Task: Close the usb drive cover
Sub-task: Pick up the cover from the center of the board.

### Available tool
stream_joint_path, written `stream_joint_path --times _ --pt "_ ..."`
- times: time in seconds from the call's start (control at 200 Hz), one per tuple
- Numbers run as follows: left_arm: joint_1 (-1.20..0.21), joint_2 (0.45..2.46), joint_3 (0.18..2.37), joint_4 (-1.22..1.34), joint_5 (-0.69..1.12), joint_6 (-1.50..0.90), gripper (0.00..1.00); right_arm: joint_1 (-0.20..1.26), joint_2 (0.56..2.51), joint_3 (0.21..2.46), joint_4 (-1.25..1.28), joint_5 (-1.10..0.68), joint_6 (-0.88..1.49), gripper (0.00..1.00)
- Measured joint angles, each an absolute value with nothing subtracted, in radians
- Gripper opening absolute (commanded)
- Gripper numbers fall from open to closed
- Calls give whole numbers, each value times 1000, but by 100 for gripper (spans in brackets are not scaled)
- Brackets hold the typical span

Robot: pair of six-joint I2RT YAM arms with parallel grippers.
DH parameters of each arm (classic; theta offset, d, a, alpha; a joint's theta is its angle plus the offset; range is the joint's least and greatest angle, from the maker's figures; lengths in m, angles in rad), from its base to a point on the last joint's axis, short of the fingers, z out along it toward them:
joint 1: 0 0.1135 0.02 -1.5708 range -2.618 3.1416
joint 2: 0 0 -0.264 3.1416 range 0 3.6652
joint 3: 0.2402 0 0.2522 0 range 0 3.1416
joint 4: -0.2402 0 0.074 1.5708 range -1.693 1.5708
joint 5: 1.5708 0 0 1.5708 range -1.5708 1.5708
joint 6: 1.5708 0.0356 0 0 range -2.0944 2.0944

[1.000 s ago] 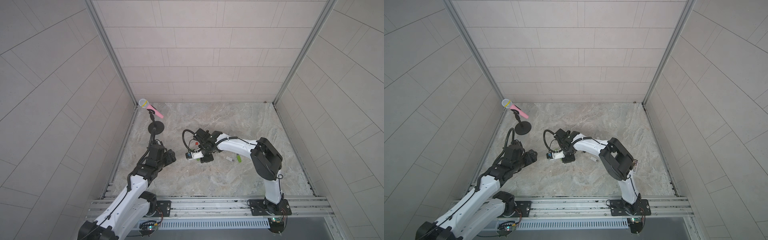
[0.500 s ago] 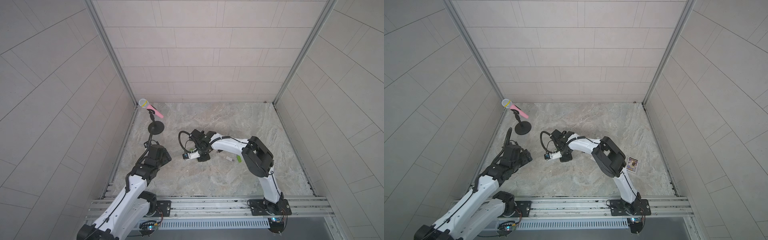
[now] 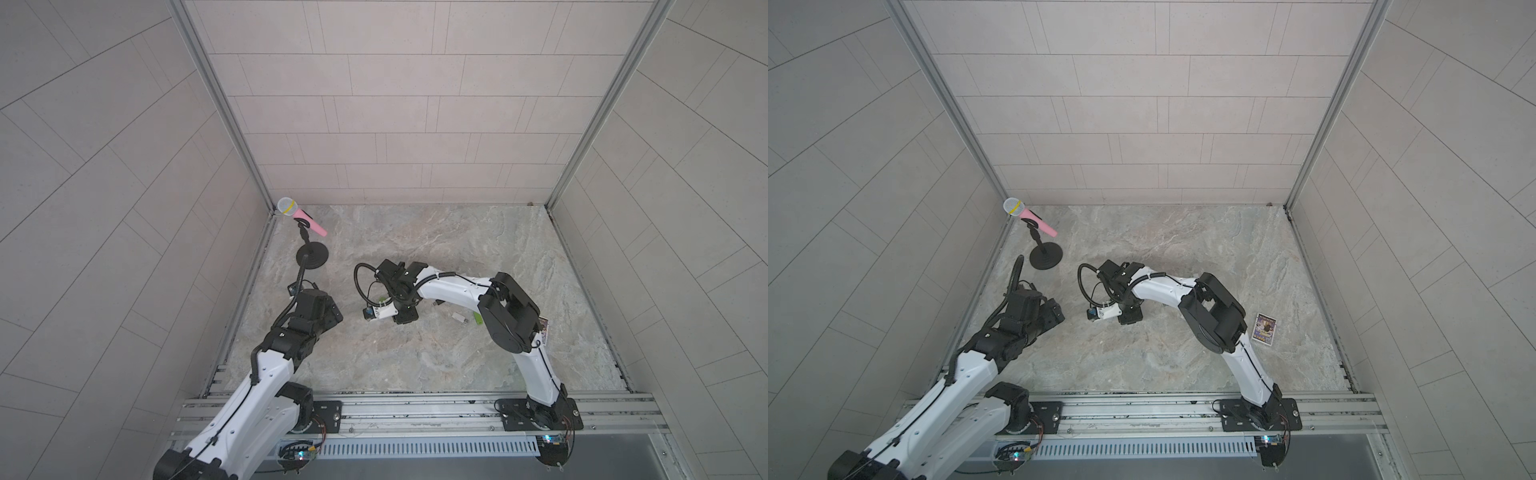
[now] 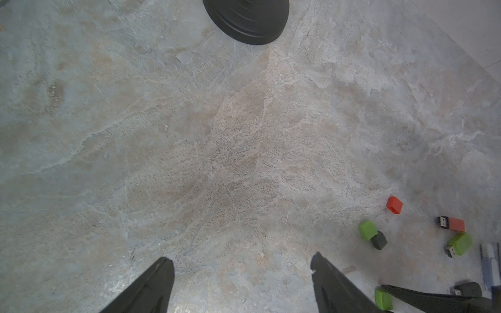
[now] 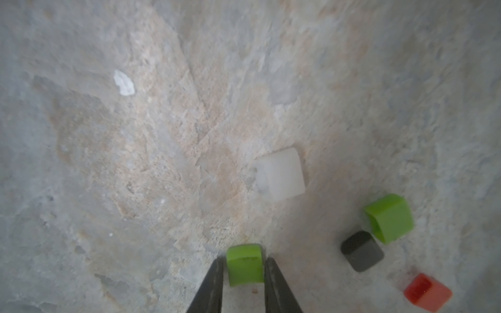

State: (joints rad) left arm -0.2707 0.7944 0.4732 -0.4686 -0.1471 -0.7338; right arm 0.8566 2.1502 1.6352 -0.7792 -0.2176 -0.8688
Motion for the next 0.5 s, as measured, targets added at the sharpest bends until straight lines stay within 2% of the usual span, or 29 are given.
stream_joint_path --times 0.21,0.5 --pt "-271 794 473 -468 -144 -735 87 857 2147 1627 -780 -214 -829 17" --pt "-271 794 473 -457 -114 -736 87 857 2008 1410 -700 -210 -757 18"
